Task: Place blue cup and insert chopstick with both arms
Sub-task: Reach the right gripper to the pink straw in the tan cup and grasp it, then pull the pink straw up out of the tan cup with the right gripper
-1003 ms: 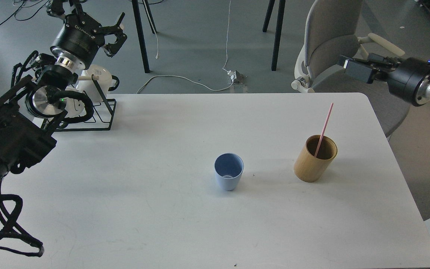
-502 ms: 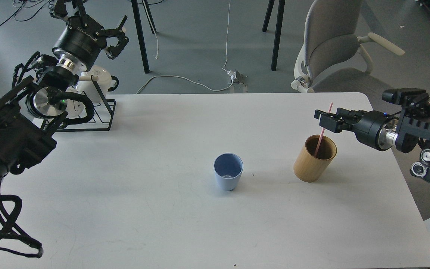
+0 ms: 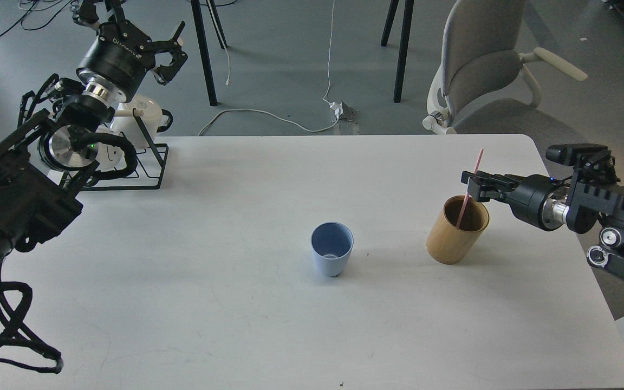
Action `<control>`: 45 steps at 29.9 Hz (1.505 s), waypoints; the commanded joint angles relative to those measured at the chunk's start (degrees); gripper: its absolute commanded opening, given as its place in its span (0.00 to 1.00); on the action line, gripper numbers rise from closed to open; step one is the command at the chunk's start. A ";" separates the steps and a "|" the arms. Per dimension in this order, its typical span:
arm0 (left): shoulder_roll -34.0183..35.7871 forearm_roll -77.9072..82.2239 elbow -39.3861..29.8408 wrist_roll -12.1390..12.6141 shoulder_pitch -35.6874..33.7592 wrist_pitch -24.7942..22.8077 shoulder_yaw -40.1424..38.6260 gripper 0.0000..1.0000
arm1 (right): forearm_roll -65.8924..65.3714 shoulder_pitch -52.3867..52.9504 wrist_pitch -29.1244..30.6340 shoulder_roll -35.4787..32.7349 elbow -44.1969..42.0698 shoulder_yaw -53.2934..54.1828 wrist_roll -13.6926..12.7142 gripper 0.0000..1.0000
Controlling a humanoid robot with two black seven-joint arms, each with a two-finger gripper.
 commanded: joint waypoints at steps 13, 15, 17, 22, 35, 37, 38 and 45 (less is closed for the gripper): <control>0.34 0.79 0.17 -0.11 0.02 0.01 -0.07 1.00 | -0.08 -0.72 -1.24 -0.06 0.45 0.01 0.06 0.05; 0.34 0.79 0.17 -0.11 -0.06 0.01 -0.07 1.00 | -0.08 -0.72 -1.24 -0.14 0.80 0.09 0.06 0.01; 0.52 0.79 0.17 -0.20 -0.06 0.01 -0.07 1.00 | 0.00 -0.72 -1.24 -1.02 1.50 0.09 0.06 0.01; 0.60 0.70 0.08 -0.20 -0.06 0.01 -0.07 1.00 | 0.18 -0.55 -1.16 -5.06 6.15 0.71 0.06 0.01; 1.84 0.70 -0.62 -0.11 0.02 0.01 -0.07 1.00 | 1.32 14.12 -0.72 -11.48 12.66 5.19 0.06 0.01; 1.84 0.70 -0.53 -0.02 0.11 0.01 -0.07 1.00 | 1.41 17.37 -0.45 -11.13 12.75 5.37 -0.20 0.01; 1.84 0.79 -0.53 -0.02 0.11 0.01 -0.07 1.00 | 1.41 19.04 -0.02 -10.61 12.66 5.20 -0.29 0.01; 1.13 0.79 -0.53 0.07 0.02 0.01 0.02 1.00 | 4.49 20.47 1.22 4.05 11.88 4.40 -2.13 0.00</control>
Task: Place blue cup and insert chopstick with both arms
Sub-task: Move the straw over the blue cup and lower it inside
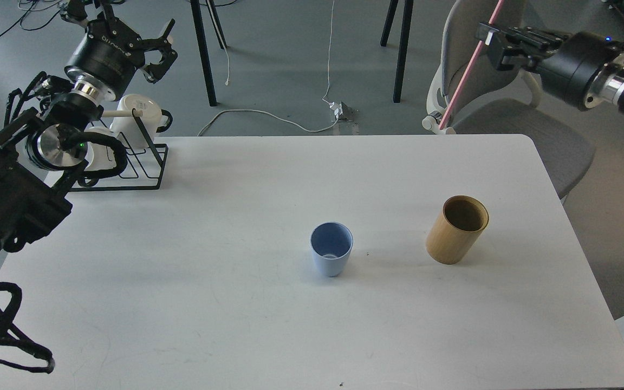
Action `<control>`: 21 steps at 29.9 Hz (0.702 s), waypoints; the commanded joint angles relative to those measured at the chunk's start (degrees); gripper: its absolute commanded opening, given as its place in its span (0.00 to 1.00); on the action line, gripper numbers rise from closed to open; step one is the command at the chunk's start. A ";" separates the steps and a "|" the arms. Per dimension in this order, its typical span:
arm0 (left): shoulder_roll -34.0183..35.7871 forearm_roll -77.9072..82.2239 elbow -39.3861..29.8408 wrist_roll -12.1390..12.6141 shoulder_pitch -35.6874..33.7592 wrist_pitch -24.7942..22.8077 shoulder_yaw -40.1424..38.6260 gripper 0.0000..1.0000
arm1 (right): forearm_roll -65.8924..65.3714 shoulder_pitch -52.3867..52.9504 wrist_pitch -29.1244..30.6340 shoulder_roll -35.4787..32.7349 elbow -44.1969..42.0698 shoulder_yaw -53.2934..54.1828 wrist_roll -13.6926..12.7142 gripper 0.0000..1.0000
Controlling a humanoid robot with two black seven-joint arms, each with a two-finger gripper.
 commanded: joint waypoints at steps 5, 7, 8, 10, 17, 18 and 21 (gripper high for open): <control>-0.46 0.01 0.01 -0.13 -0.04 0.00 -0.07 1.00 | 0.76 -4.15 0.11 15.25 -2.56 -2.86 -2.95 0.00; -0.37 0.01 -0.08 -0.13 0.05 0.00 -0.16 1.00 | 0.67 -4.59 0.11 17.53 -2.91 -5.15 -2.95 0.00; -0.37 -0.08 -0.17 -0.22 0.05 0.00 -0.33 1.00 | 0.59 -4.77 0.11 18.33 -3.17 -6.12 -2.95 0.01; -0.11 -0.08 -0.95 -0.22 -0.04 0.00 -0.51 1.00 | 0.59 -5.29 0.11 19.12 -4.40 -7.79 -2.95 0.01; 0.24 -0.08 -1.84 -0.13 -0.39 0.00 -0.60 1.00 | 0.15 -7.76 0.11 21.50 -5.72 -8.15 -2.95 0.01; 0.24 0.01 -1.84 -0.13 -0.39 0.00 -0.51 1.00 | 0.23 -7.85 0.11 21.50 -5.81 -8.23 -2.95 0.01; 0.24 -0.08 -1.84 -0.22 -0.30 0.00 -0.42 1.00 | 0.15 -8.72 0.11 21.59 -6.25 -8.23 -2.95 0.01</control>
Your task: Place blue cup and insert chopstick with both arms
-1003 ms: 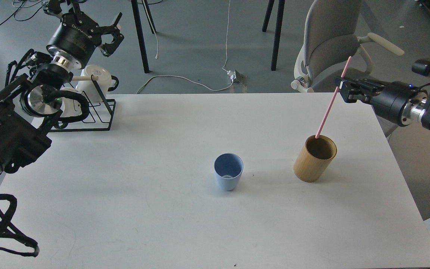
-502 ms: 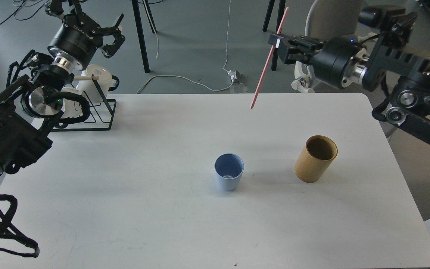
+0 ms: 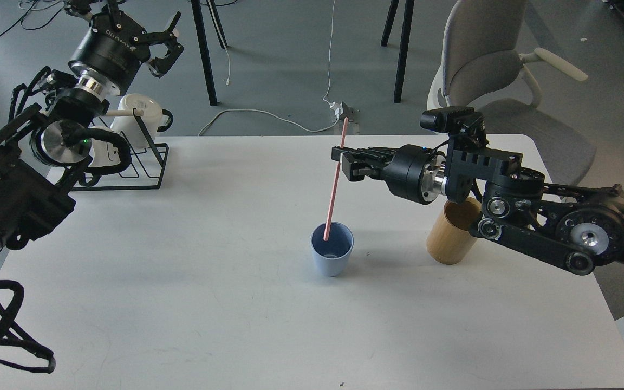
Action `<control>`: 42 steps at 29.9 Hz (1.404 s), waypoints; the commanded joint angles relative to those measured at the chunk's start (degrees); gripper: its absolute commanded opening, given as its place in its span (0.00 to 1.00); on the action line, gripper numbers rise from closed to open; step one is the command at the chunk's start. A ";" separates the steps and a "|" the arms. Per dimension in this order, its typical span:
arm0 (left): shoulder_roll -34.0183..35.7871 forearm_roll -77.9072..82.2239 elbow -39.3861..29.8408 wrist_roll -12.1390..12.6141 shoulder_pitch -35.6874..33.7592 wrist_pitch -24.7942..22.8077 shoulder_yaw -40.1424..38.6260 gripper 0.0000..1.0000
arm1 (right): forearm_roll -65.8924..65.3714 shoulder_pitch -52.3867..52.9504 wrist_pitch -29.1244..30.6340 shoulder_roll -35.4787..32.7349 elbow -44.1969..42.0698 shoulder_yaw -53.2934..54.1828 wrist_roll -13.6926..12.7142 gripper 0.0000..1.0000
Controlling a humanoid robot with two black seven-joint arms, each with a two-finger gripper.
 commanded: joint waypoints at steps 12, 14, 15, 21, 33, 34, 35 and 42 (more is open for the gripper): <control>0.21 0.00 0.00 -0.03 0.05 0.00 -0.12 1.00 | 0.03 -5.13 -0.45 1.37 -0.88 0.05 0.01 0.21; 0.21 0.08 0.00 -0.03 0.05 0.00 -0.03 1.00 | 0.03 -5.13 -0.53 1.37 -0.88 0.05 0.10 0.30; 0.21 0.00 0.00 -0.03 0.13 0.00 -0.03 1.00 | 0.11 -5.22 -0.62 1.28 -0.80 0.31 0.10 0.34; 0.21 0.09 0.00 -0.03 0.14 0.00 0.15 1.00 | 0.73 -5.22 -0.89 0.93 0.08 1.71 0.54 0.52; 0.12 0.00 0.00 0.06 0.22 0.00 -0.12 1.00 | 11.69 -5.13 0.08 -0.74 -0.44 24.73 0.80 0.99; 0.03 0.08 0.00 -0.03 0.14 0.00 -0.12 1.00 | 14.50 -5.13 -0.01 -0.57 -0.62 25.88 0.98 0.99; 0.03 0.00 0.00 -0.03 0.14 0.00 -0.20 1.00 | 17.92 -5.13 -0.18 -0.48 -0.88 27.02 1.41 0.99; -0.58 0.00 0.09 0.06 0.05 0.00 -0.47 1.00 | 38.76 -5.49 0.08 -0.21 -11.59 35.90 5.72 0.99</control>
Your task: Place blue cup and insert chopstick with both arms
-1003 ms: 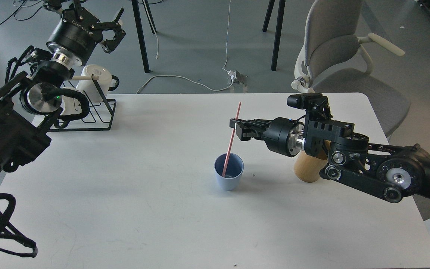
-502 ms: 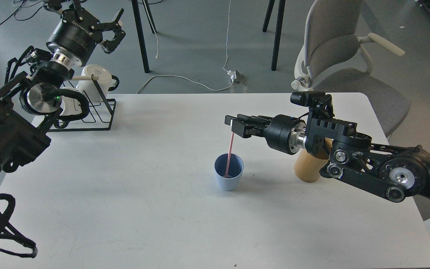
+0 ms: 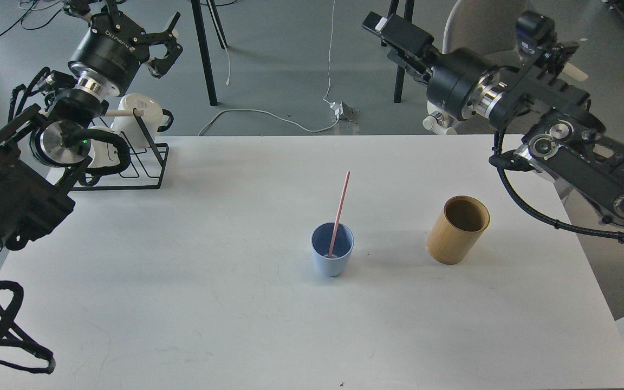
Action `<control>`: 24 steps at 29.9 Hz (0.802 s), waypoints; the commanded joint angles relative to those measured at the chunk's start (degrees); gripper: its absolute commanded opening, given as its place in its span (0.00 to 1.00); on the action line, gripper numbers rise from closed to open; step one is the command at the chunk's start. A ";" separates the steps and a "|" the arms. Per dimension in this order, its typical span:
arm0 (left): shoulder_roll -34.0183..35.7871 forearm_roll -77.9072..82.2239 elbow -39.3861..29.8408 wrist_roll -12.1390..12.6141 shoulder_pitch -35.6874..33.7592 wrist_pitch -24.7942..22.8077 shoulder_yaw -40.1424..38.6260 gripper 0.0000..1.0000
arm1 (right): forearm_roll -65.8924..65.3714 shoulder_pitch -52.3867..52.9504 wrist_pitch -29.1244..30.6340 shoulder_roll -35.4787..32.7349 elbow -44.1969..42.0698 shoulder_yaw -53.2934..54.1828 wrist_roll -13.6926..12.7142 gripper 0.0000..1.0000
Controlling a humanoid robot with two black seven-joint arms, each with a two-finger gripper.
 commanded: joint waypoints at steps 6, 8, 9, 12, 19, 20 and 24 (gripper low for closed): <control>-1.63 -0.45 0.85 -0.13 0.15 0.00 -0.96 1.00 | 26.10 -0.22 1.16 0.40 -12.28 5.20 4.47 0.99; -1.81 -0.54 0.94 -0.13 0.33 0.00 -2.01 1.00 | 31.21 -0.22 2.74 0.49 -15.97 5.46 4.47 0.99; -1.89 -0.54 1.02 -0.13 0.42 0.00 -2.54 1.00 | 34.19 -0.22 4.05 0.84 -18.50 5.81 4.47 1.00; -3.12 -0.63 2.60 -0.13 0.42 0.00 -3.16 1.00 | 42.37 -0.14 8.00 4.43 -25.89 7.48 4.21 0.99; -5.59 -0.72 6.65 -0.22 0.33 0.00 -3.16 1.00 | 53.70 -1.36 17.85 9.89 -34.52 12.22 4.03 0.99; -5.50 -0.72 6.65 -0.22 0.42 0.00 -3.16 1.00 | 55.29 -1.98 19.08 10.24 -34.53 12.84 4.03 1.00; -5.50 -0.72 6.74 -0.22 0.42 0.00 -3.25 1.00 | 56.89 -2.33 21.99 10.95 -34.53 14.69 4.21 1.00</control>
